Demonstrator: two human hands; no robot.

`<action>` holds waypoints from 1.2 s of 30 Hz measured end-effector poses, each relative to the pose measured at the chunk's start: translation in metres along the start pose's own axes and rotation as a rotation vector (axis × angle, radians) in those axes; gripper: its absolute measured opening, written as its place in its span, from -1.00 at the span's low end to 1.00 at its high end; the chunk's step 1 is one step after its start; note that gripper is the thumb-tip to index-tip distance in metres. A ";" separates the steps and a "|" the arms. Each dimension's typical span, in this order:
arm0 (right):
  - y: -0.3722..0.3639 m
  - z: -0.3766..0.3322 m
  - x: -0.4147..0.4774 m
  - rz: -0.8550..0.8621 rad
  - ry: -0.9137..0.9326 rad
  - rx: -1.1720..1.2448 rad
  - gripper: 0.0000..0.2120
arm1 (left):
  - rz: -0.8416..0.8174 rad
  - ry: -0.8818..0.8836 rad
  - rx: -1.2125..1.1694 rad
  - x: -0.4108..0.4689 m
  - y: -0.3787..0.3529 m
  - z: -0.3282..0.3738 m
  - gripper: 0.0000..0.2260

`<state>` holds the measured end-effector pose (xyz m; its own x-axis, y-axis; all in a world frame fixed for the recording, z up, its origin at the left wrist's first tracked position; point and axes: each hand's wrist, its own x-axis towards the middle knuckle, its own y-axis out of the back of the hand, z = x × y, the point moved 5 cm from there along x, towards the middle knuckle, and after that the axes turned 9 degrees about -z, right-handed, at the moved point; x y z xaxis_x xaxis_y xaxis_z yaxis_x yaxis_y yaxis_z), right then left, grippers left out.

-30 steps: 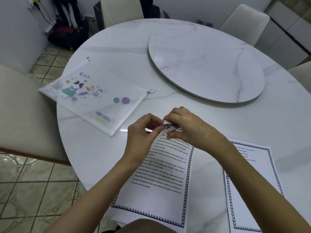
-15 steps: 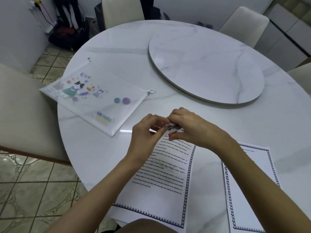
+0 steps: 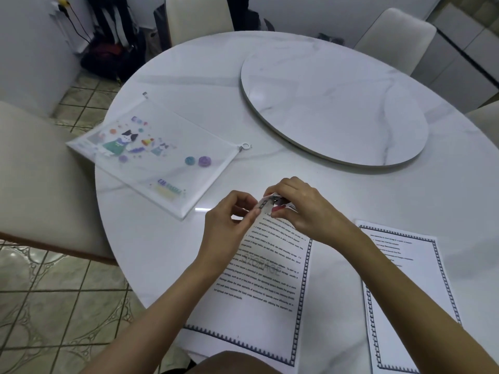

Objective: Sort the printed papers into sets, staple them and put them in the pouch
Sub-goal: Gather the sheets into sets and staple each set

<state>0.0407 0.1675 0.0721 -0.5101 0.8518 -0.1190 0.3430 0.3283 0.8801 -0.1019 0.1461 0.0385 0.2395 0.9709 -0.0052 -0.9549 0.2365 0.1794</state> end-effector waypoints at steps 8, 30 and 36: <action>-0.012 0.009 -0.002 0.099 -0.012 0.074 -0.67 | -0.013 0.024 0.021 -0.003 -0.003 -0.006 -0.89; -0.022 0.004 0.001 0.363 0.033 -0.175 -0.71 | 0.016 0.000 0.032 0.003 -0.004 -0.007 -0.85; -0.015 0.002 -0.002 0.388 0.062 -0.194 -0.79 | 0.019 -0.004 0.018 0.004 -0.004 -0.008 -0.85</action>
<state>0.0380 0.1613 0.0580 -0.4212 0.8687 0.2605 0.3674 -0.0992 0.9248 -0.0985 0.1494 0.0295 0.2216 0.9751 0.0022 -0.9561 0.2168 0.1970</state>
